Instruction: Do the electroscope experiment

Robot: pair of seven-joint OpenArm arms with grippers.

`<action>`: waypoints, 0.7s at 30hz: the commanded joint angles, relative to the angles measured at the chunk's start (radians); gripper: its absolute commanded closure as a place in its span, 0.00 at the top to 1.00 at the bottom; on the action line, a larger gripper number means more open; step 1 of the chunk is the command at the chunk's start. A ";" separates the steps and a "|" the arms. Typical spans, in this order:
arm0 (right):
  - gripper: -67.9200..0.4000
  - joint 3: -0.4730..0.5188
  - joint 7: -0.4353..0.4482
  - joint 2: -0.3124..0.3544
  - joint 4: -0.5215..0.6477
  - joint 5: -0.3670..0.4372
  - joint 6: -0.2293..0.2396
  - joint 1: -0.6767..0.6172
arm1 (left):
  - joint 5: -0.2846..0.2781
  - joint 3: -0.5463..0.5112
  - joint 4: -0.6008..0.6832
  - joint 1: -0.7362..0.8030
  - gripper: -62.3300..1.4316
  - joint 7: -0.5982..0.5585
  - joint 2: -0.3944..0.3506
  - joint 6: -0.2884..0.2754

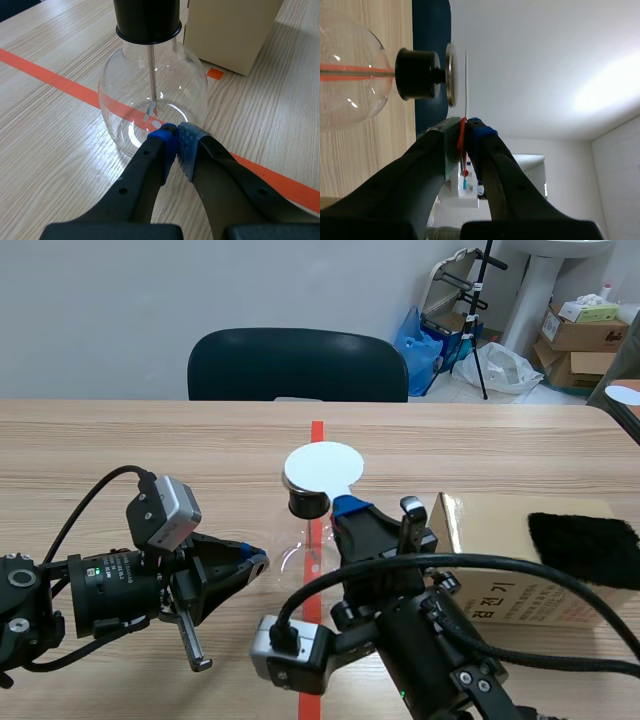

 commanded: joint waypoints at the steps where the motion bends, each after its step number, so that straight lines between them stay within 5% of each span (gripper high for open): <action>1: 0.02 -0.003 -0.032 0.011 0.024 -0.001 -0.014 0.023 | -0.011 -0.003 0.016 -0.011 0.07 -0.014 0.002 -0.001; 21: 0.02 -0.003 -0.501 0.011 0.024 -0.001 -0.014 0.023 | -0.011 -0.003 0.016 -0.011 0.07 -0.014 0.002 -0.001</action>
